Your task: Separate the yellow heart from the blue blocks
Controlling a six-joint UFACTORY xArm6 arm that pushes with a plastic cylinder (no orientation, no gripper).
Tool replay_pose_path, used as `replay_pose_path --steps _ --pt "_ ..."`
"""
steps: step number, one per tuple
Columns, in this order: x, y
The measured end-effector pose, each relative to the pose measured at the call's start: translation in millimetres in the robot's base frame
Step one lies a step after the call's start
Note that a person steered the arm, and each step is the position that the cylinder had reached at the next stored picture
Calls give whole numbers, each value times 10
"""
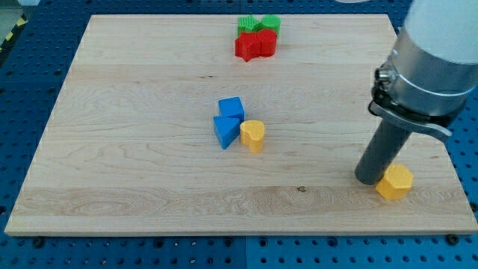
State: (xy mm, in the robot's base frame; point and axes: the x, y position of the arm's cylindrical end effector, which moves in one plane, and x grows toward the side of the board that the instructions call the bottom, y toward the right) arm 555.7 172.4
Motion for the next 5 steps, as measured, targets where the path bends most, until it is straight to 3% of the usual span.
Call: replay_pose_path --steps 3,5 --pt "58 -96" --pt "69 -602"
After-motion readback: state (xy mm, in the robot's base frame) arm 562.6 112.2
